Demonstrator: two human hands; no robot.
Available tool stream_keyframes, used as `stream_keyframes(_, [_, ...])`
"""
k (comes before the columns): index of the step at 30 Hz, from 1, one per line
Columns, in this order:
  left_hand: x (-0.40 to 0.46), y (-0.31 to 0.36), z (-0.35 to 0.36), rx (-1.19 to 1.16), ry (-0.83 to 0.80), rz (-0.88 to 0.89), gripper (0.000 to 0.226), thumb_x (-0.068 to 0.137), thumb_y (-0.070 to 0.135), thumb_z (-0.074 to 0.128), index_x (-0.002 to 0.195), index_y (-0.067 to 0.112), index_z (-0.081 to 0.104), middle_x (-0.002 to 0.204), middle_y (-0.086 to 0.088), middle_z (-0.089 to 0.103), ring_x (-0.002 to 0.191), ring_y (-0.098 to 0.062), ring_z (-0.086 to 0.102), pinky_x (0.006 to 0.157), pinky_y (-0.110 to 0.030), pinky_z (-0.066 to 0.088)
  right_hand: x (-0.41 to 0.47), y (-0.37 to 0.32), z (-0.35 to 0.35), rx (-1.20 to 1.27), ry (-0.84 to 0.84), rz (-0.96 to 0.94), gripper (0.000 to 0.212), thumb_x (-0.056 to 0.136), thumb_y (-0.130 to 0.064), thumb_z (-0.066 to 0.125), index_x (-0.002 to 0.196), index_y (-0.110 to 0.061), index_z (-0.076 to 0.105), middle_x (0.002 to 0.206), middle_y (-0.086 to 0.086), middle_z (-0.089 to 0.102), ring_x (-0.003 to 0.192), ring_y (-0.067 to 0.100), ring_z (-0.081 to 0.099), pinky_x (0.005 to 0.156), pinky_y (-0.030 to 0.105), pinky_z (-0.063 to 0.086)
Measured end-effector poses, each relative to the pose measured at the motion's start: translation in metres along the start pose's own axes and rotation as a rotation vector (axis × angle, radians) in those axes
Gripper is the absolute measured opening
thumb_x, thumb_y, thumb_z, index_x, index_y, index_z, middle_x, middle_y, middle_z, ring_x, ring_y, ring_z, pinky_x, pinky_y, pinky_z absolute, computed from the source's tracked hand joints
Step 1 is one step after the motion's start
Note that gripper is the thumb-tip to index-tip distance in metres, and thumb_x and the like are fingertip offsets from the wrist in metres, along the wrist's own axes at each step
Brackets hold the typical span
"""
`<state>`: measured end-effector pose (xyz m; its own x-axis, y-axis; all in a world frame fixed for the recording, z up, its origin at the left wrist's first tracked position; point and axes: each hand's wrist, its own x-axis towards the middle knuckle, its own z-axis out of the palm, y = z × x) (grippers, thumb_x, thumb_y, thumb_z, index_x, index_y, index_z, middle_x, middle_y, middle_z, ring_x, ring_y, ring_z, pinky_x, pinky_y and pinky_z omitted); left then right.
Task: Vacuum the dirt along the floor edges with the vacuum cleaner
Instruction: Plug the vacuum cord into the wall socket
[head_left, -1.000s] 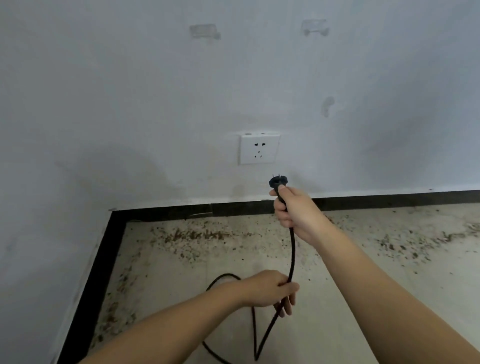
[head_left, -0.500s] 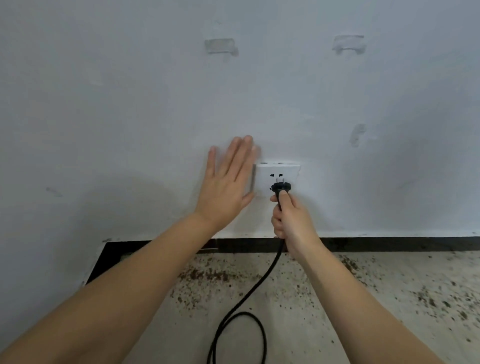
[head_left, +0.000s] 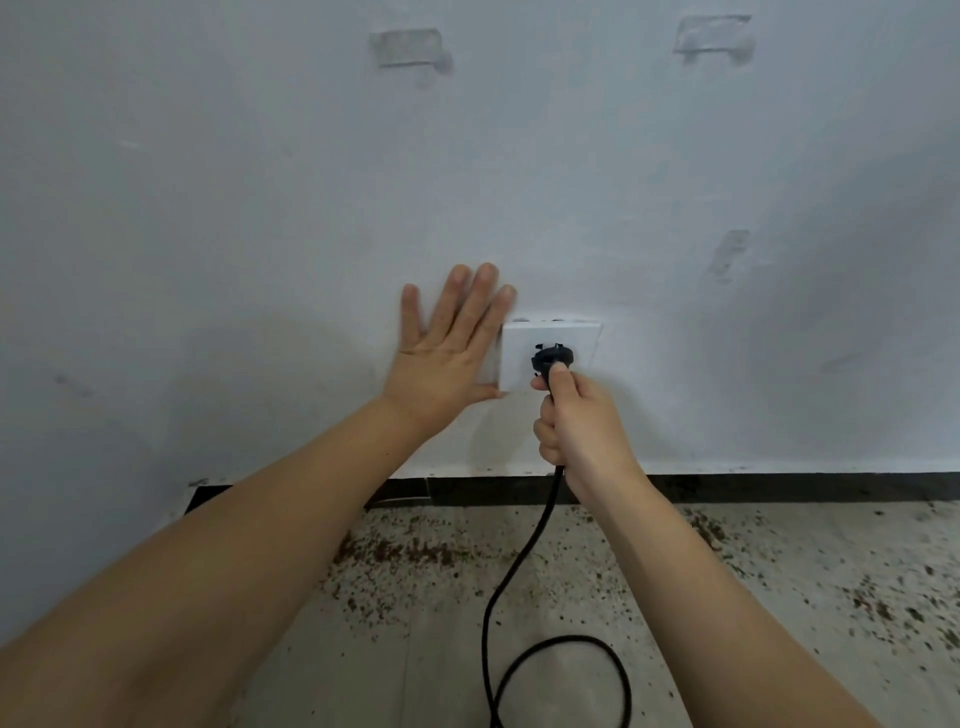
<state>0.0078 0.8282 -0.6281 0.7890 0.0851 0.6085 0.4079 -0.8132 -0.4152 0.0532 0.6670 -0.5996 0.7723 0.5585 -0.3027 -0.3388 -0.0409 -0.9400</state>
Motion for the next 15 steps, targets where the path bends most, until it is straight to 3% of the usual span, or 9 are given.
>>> stream_keyframes(11, [-0.001, 0.0, 0.01, 0.071, 0.103, 0.044, 0.137, 0.05, 0.076, 0.069, 0.153, 0.015, 0.001, 0.153, -0.019, -0.033, 0.141, -0.033, -0.031, 0.109, -0.059, -0.018, 0.018, -0.008, 0.004, 0.135, -0.009, 0.022, 0.029, 0.103, -0.023, 0.038, 0.083, -0.007, 0.052, 0.041, -0.009, 0.026, 0.031, 0.005, 0.02, 0.031, 0.014, 0.016])
stream_keyframes(15, [0.002, 0.0, -0.002, 0.059, 0.059, 0.033, 0.136, 0.049, 0.074, 0.072, 0.152, 0.015, 0.006, 0.155, -0.019, -0.003, 0.14, -0.03, -0.034, 0.11, -0.059, -0.017, 0.014, -0.015, 0.004, 0.144, -0.024, 0.063, 0.029, 0.103, -0.025, 0.038, 0.084, -0.007, 0.051, 0.04, -0.009, 0.027, 0.03, 0.004, 0.021, 0.03, 0.015, 0.016])
